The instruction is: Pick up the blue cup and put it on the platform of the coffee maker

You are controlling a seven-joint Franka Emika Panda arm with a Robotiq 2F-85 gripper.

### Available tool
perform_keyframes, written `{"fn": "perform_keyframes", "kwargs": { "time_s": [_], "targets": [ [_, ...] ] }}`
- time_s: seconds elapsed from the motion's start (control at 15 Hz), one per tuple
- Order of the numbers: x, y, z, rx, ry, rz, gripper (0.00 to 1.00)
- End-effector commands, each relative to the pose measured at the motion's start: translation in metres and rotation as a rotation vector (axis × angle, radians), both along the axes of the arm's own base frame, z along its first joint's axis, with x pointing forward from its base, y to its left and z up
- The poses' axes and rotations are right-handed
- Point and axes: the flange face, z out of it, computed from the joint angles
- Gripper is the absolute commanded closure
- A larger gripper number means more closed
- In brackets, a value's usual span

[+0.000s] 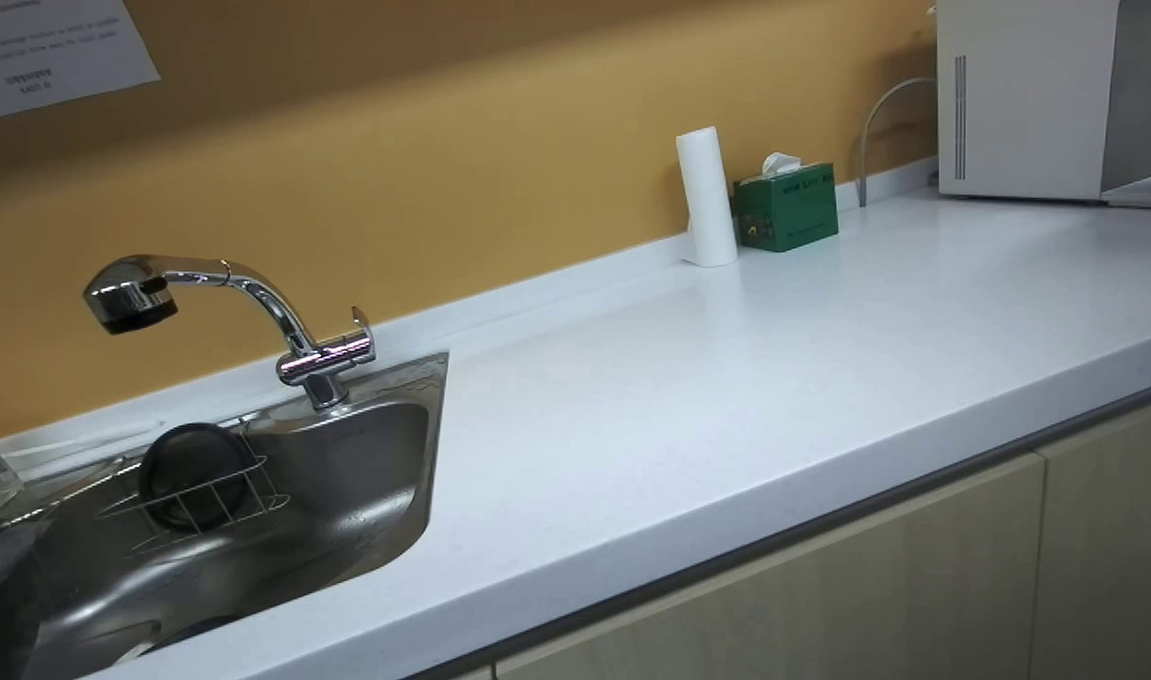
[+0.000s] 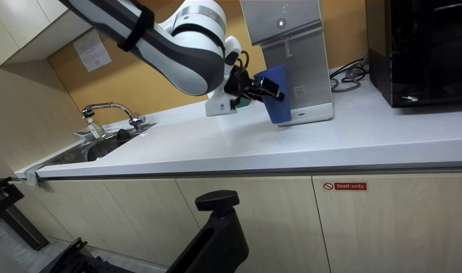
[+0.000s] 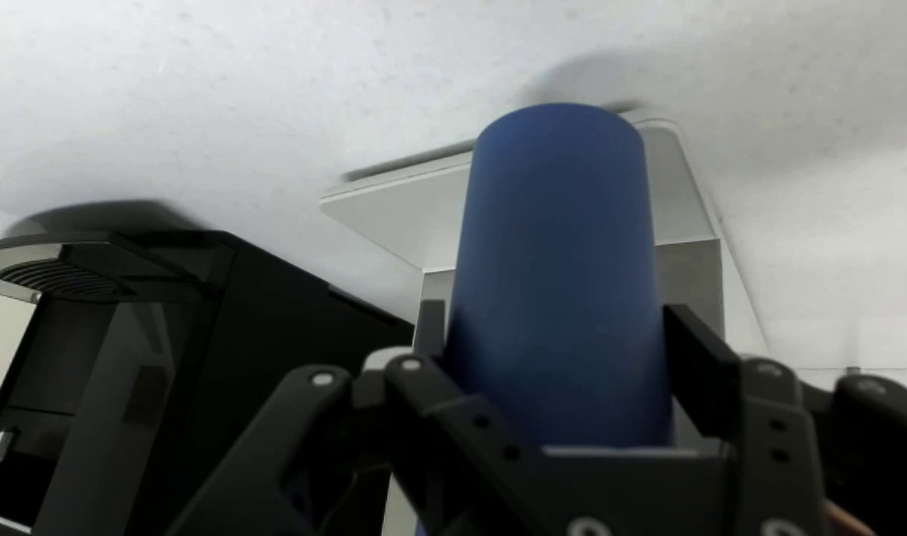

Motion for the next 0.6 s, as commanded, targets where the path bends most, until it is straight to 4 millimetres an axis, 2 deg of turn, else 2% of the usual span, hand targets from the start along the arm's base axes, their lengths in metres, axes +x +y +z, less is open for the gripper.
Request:
{"fn": "perform_keyframes", "kwargs": {
  "time_s": [0.0,0.53],
  "targets": [
    [0.015,-0.013,0.004,-0.021,-0.028,0.016,0.53],
    [0.027,-0.029,0.000,-0.050,-0.044,0.014,0.53]
  ]
}}
